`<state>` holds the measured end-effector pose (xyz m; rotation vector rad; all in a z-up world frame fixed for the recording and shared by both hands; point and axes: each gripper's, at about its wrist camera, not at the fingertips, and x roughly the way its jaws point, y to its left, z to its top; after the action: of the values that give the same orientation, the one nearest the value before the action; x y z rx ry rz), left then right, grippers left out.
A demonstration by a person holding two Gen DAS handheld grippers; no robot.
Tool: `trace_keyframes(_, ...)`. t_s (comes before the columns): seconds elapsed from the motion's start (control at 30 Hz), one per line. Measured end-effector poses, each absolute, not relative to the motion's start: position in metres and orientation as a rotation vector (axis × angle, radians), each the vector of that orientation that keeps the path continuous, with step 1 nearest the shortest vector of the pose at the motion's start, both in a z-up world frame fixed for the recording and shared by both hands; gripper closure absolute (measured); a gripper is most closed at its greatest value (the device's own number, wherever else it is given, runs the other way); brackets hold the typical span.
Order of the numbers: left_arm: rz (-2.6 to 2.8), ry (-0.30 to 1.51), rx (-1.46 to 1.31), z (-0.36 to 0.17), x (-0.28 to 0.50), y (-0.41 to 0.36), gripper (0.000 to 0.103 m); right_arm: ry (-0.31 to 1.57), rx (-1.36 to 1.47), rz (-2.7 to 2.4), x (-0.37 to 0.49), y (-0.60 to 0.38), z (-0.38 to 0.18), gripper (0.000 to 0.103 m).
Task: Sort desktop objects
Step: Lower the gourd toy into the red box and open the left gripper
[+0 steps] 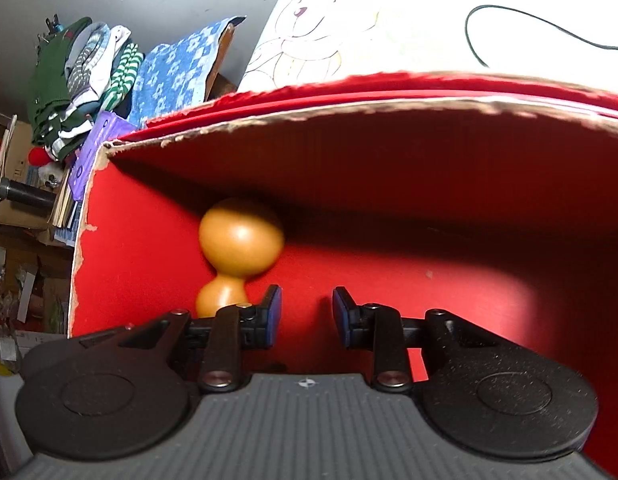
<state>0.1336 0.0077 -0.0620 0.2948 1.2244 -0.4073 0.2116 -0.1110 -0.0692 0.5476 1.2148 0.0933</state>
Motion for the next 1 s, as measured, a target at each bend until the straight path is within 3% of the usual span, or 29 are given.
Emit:
trace_keyframes(0.23,-0.344,1.217,0.31,-0.058,0.124,-0.008,0.06,1.18,0.514,0.021,0.19,-0.119,-0.062,0.067)
trace_keyframes(1.0,-0.296,1.169,0.344,-0.039,0.063,-0.064,0.059,1.039,0.561,-0.043,0.17,-0.128,-0.061,0.067)
